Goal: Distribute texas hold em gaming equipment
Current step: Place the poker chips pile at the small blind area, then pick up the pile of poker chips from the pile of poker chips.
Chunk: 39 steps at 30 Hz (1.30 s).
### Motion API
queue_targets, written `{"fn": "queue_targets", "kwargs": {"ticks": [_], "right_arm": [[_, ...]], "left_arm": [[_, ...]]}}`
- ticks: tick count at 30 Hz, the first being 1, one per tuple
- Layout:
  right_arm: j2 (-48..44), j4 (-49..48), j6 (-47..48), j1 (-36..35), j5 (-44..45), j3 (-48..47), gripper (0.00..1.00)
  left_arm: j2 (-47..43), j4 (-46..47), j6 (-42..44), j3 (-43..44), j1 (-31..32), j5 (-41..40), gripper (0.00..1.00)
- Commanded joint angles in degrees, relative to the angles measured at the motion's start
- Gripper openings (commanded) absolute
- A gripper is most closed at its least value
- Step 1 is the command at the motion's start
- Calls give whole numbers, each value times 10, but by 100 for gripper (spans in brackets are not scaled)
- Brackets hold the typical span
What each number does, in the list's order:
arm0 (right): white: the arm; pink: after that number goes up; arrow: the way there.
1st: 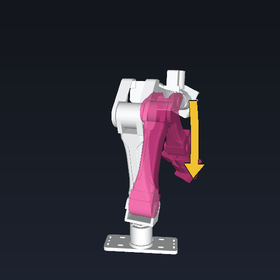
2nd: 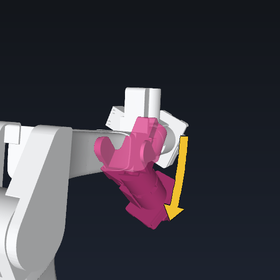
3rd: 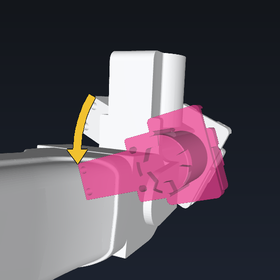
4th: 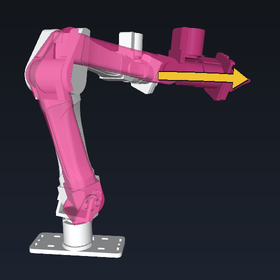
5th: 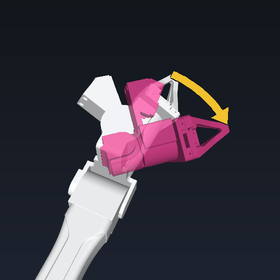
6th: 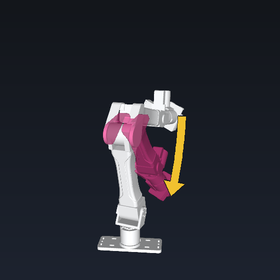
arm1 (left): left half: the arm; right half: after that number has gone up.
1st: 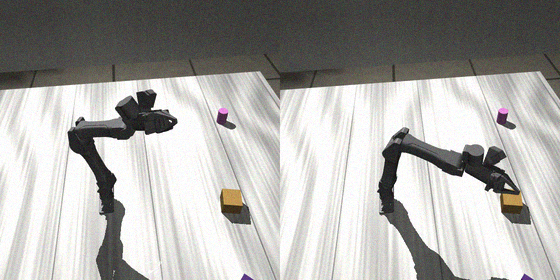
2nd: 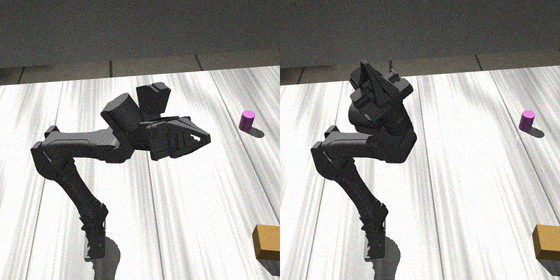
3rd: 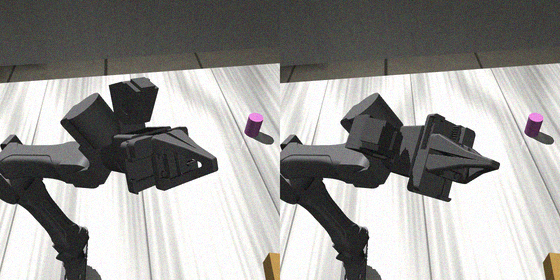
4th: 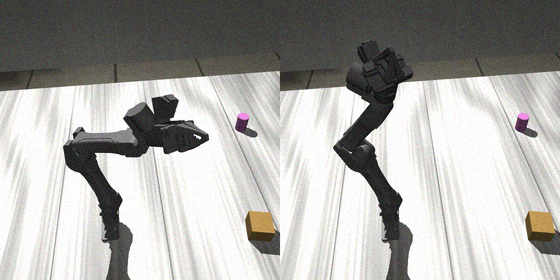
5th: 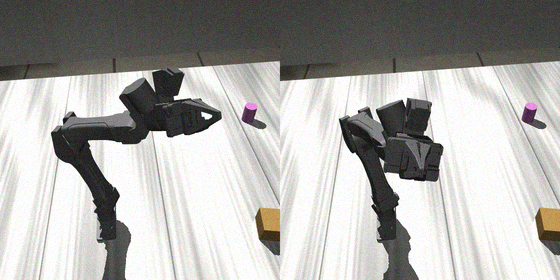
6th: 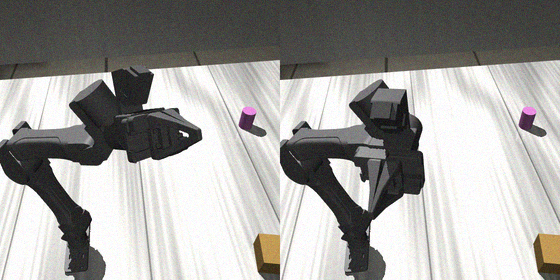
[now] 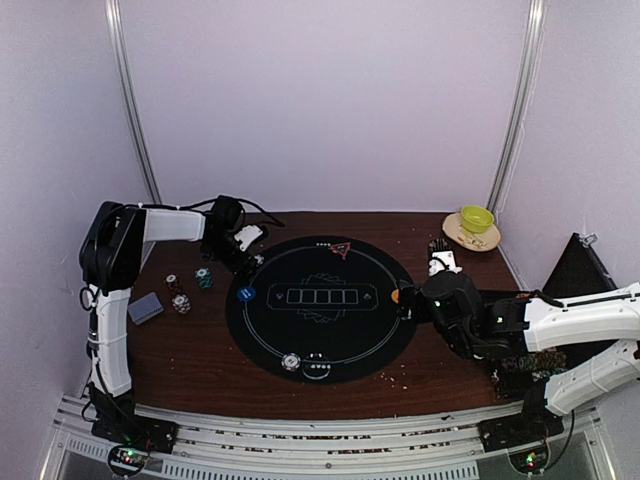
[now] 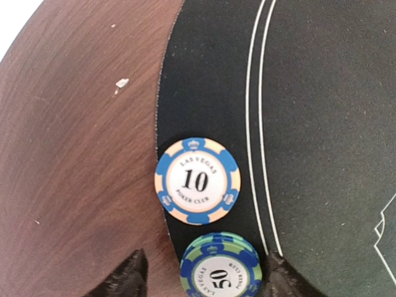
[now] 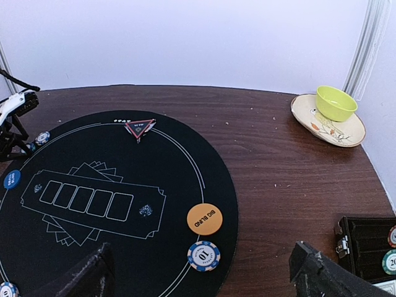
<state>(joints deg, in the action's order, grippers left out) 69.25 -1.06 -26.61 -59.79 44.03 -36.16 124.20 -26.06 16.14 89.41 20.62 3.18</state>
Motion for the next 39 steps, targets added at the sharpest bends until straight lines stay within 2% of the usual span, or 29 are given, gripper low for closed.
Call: {"fn": "queue_targets", "kwargs": {"ticks": [1,11,16,20,28,33,39], "right_arm": [[1,4,7,-5,20,-12,100],[6,5,8,-6,21,-14,100],[3,7,8,-8,23,-14,100],[-2,7,8,-9,22,-14,100],[-7,9,8,-11,23,-13,100],[-4,7,9,-12,24,-14,100],[3,10,9,-13,31,-17,100]], "left_arm": [[2,13,1,5,2,-7,72],[-113,-4,2,-16,2,2,85],[-192,-8,7,-53,1,-29,98],[-236,-18,9,-95,-2,-55,98],[-259,-25,23,-174,-60,-4,98],[-249,-13,36,-185,-116,39,98],[-205,-10,41,-168,-150,80,95]]}}
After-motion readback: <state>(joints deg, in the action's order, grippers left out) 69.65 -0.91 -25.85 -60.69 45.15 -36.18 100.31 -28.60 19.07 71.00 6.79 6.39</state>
